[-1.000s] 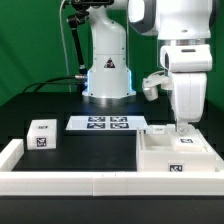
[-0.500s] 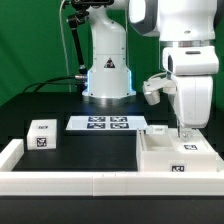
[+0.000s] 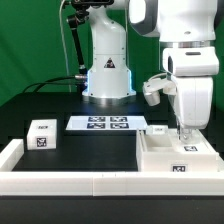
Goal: Assemble cabinet
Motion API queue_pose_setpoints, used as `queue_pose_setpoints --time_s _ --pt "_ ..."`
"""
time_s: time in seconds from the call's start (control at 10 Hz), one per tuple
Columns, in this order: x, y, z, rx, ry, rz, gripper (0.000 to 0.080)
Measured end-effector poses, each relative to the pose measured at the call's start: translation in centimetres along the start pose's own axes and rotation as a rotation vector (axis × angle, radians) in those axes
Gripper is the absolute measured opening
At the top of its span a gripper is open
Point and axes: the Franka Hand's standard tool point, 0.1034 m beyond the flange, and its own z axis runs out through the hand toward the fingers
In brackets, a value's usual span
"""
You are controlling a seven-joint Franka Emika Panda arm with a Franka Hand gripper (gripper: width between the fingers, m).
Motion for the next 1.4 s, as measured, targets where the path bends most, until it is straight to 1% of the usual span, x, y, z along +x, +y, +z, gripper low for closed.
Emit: queue_pose_setpoints --time_s 0.1,0.2,0.3,0.4,0.5,0.6,0.8,0.9,1.4 --pt "0.0 0.1 -0.2 -0.003 -0.001 -0.001 0.0356" --pt "0.0 0.3 -0.8 -0.013 -0.002 -0.002 0.0539" --pt "0.0 0.4 -1.5 -0.021 -0.004 -0.002 0.0673" --pt "-0.1 0.3 -1.9 -0.027 -0.006 0.0 0.0673" --pt "-0.2 -0.3 -2.8 -0.033 -0.013 0.016 0.0771" --pt "-0.5 -1.6 -3.8 -0.036 -0.024 0.025 0.0794" --pt "-1.2 -4.4 -4.1 -0.017 -0.044 0.025 0.0794" --pt "-1.4 -5.1 -4.0 -0.015 -0.046 0.023 0.0797" --pt "-1.4 -5.1 -3.9 -0.014 -0.044 0.023 0.0797"
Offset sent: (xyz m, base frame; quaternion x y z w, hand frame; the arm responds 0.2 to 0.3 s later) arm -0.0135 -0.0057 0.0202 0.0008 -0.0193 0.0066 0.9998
